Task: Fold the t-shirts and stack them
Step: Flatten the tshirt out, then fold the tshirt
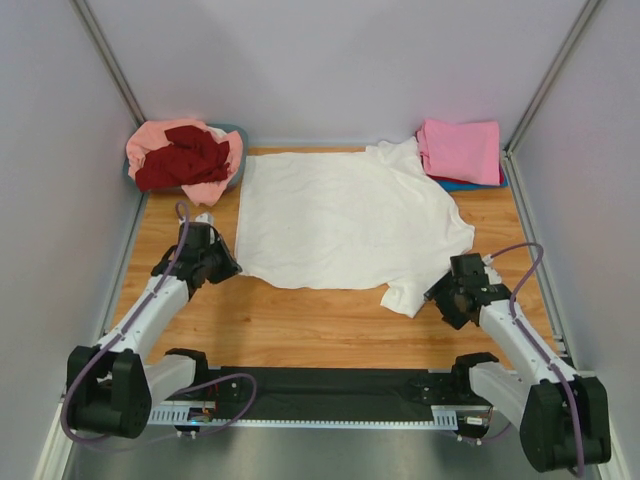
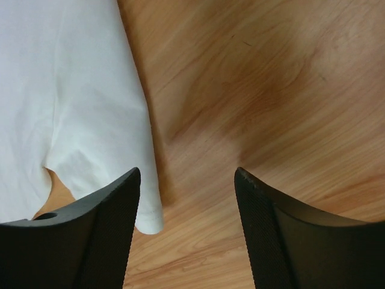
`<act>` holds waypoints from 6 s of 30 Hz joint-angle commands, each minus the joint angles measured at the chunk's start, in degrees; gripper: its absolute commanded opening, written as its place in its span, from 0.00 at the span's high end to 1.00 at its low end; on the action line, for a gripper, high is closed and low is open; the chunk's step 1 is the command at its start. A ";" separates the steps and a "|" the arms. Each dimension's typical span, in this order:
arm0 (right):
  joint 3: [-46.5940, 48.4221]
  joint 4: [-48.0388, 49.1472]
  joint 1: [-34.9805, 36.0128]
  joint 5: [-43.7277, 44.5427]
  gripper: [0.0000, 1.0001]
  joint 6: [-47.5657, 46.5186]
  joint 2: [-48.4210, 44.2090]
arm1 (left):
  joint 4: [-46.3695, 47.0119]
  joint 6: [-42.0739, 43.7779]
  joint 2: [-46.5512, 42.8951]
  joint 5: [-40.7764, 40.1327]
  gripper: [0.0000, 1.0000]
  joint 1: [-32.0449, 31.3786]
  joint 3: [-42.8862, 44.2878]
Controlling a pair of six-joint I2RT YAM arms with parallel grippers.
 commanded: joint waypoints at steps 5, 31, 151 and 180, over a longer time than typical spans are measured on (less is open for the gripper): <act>-1.25 12.45 -0.06 -8.76 0.47 0.08 8.09 | 2.26 0.37 4.58 3.78 1.00 0.06 -1.43; 49.95 3.16 6.18 -13.07 1.00 -20.66 52.36 | 2.97 0.72 5.28 3.60 1.00 0.06 0.42; 37.76 -17.00 24.82 16.90 1.00 -24.69 -7.84 | -31.58 10.91 -2.84 5.46 1.00 1.99 20.09; 62.11 1.65 -0.05 3.11 1.00 -42.64 44.03 | -25.95 17.69 38.68 7.56 1.00 9.55 34.17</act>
